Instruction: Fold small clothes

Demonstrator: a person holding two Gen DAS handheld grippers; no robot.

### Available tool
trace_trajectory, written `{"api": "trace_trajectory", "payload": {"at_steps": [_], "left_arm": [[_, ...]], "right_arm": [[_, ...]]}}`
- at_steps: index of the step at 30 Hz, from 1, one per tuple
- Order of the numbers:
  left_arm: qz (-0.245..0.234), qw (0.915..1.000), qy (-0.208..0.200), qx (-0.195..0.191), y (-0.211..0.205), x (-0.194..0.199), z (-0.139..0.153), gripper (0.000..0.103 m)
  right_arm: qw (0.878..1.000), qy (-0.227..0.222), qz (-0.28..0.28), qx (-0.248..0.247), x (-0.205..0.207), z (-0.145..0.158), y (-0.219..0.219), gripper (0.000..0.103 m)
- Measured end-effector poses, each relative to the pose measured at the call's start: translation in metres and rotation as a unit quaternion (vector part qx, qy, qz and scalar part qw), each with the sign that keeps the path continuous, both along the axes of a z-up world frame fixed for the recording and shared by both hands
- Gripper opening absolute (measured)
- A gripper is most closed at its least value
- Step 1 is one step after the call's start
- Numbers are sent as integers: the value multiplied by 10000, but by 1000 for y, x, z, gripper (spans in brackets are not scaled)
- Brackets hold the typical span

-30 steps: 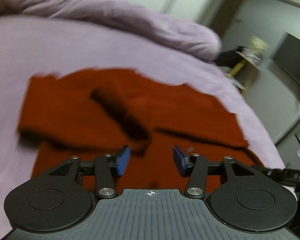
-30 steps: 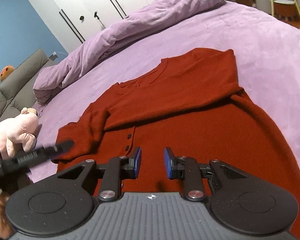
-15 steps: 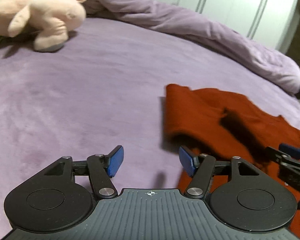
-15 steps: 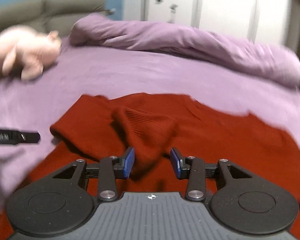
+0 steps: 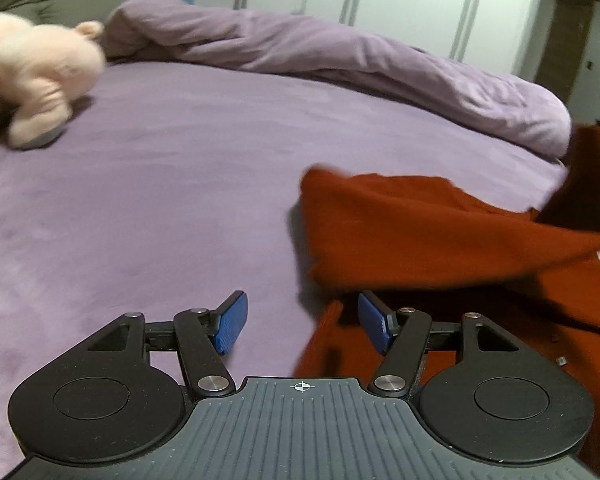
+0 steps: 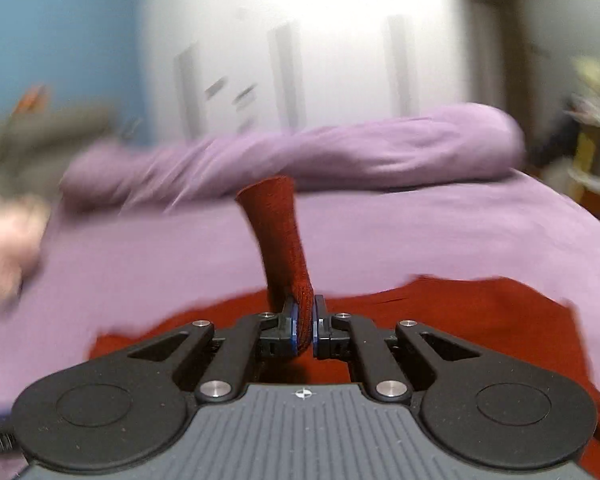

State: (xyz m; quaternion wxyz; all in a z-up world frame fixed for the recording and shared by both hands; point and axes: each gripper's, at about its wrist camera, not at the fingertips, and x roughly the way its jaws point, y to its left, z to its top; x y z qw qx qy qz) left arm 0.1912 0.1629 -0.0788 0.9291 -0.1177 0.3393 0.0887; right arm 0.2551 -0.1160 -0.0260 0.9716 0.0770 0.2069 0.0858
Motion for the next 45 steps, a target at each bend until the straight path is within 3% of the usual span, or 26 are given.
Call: {"api": "trace_trajectory", "payload": {"at_steps": [2,5,7,9,12,14,15,16,18,19,20,22,24,27,29,32,34,36,39,42,45], "left_arm": [[-84,9999,105,-17,-12,12,-5,67],[-195,9996,225,-9,-25,22,-10,67],[-235,9993,278,82,-30,24,-12,67],[-251,9990,343,168,-33,28,-15,67],[-234,9985,437,219,-34,34,-16,67],[-234,9981,511,248,-35,39,-18,67],[-234,9979,536,275,-36,41,-19,67],[-221,9978,541,315,-37,43,-19,67],[-199,9976,529,398,-39,46,-19,67],[-190,9975,524,431,-40,47,-19,67],[-173,9974,506,480,-41,49,-19,67],[-133,9972,504,539,-40,50,-20,67],[-118,9972,536,506,-39,52,-23,68],[-96,9972,557,488,-37,52,-24,69],[-113,9969,575,519,-35,50,-22,70],[-85,9975,518,474,-31,45,-14,70],[-5,9981,389,480,-30,42,-8,70],[125,9980,218,574,-33,40,1,70],[-16,9988,-19,479,-41,43,12,71],[-276,9982,83,534,-54,56,10,71],[-565,9951,213,780,-68,70,1,71]], "right_arm": [[9987,118,-482,124,2,-9,-35,7],[9890,1264,-702,310,21,-43,-81,11],[9804,1650,-819,691,23,-59,-108,20],[9753,1673,-901,1129,21,-63,-127,34],[9697,1616,-1078,1484,24,-65,-142,42],[9645,1694,-1128,1680,36,-70,-146,40],[9638,1696,-1099,1740,40,-72,-147,26],[9653,1720,-1022,1679,46,-72,-144,5],[9723,1817,-900,1161,57,-66,-129,5],[9787,1673,-860,824,58,-57,-121,4],[9841,1356,-827,798,54,-46,-121,4],[9828,460,-794,1601,36,-28,-136,4],[9750,227,-1088,1924,25,-27,-148,5],[9782,929,-1434,1181,28,-55,-150,9],[9713,1532,-1538,971,29,-75,-157,9],[9702,1388,-1551,1238,12,-72,-172,11],[9715,1169,-1858,891,4,-60,-174,26],[9730,870,-2110,342,-3,-47,-167,28],[9819,643,-1781,22,2,-34,-154,28],[9873,1191,-1021,-238,27,-44,-137,26],[9762,1734,-726,-1079,47,-65,-118,21]]}}
